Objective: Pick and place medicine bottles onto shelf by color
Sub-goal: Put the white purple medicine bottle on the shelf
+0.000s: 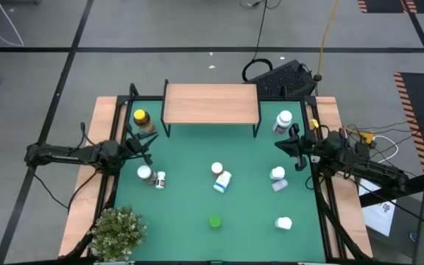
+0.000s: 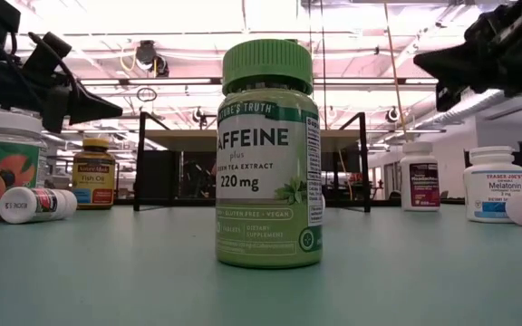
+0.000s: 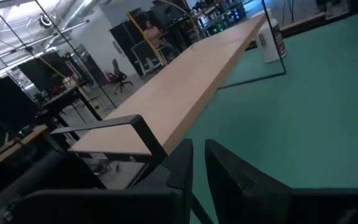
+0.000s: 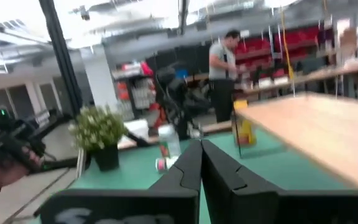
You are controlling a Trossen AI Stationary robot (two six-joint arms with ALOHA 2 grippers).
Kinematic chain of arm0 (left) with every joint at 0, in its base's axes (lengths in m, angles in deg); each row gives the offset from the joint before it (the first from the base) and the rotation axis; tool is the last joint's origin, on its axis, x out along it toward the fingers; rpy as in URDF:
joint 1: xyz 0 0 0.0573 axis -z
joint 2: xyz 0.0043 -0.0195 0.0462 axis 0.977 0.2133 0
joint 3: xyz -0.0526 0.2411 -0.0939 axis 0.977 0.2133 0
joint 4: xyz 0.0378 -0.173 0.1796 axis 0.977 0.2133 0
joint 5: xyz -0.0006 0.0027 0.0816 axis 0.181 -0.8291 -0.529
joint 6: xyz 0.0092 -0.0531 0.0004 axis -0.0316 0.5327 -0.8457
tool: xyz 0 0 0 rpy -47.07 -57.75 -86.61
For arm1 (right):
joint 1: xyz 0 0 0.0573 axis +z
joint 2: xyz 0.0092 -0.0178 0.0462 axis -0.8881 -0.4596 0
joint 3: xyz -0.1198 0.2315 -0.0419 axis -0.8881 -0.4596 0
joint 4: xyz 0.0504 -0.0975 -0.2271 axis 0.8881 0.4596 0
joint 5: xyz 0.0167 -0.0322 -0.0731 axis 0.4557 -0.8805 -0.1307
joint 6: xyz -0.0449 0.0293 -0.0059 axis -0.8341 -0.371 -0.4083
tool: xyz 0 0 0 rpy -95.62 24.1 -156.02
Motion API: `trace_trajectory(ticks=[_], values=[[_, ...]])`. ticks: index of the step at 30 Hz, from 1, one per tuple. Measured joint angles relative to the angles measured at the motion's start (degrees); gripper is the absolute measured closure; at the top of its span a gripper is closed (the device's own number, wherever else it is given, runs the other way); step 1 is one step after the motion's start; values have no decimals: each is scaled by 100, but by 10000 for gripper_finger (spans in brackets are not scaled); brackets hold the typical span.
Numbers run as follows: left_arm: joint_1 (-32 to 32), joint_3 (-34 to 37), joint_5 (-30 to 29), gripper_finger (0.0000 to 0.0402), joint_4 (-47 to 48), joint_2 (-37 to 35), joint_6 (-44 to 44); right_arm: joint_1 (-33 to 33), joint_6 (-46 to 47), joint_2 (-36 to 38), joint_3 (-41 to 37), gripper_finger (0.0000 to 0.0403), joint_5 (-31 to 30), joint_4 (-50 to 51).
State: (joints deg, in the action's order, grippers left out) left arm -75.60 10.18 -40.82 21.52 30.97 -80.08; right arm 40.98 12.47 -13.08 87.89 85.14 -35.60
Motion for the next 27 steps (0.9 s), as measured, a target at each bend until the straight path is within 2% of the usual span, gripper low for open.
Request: trace_trajectory(ticks=[6, 14, 17, 27], values=[[2, -1, -2, 355, -10, -2, 1038, 1, -62, 2, -1, 403, -16, -642], [0, -1, -2, 355, -35, 0, 2247, 1, -302, -153, -1, 403, -326, -869], [1, -1, -2, 355, -302, -2, 2276, 2, -378, -292, -1, 403, -289, -873], [-57, -1, -2, 355, -1377, -2, 1527, 1, -649, -772, -1, 403, -439, -921]])
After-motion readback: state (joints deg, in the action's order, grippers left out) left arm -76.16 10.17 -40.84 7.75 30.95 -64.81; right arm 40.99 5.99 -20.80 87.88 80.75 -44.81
